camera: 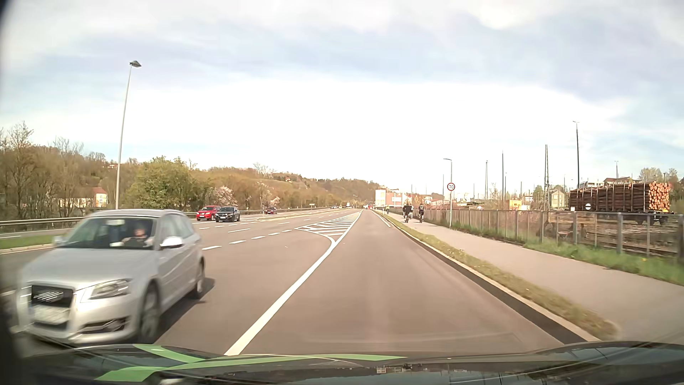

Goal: Follow the waypoints while adhering to traffic rules and regulations

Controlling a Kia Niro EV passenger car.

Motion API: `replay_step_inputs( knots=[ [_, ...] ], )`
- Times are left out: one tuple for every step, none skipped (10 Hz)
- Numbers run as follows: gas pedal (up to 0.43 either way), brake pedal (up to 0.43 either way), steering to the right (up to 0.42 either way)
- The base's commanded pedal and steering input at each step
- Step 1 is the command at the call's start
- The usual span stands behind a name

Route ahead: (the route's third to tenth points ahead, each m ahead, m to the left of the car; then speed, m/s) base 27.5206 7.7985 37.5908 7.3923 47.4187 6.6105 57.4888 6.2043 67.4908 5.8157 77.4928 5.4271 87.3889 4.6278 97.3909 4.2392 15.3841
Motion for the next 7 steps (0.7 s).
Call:
replay_step_inputs(
  knots=[
    [0.079,0.0,-0.001],
    [0.079,0.0,-0.001],
    [0.079,0.0,-0.001],
    [0.079,0.0,-0.001],
    [0.079,0.0,-0.001],
    [0.079,0.0,-0.001],
    [0.079,0.0,-0.001]
  ],
)
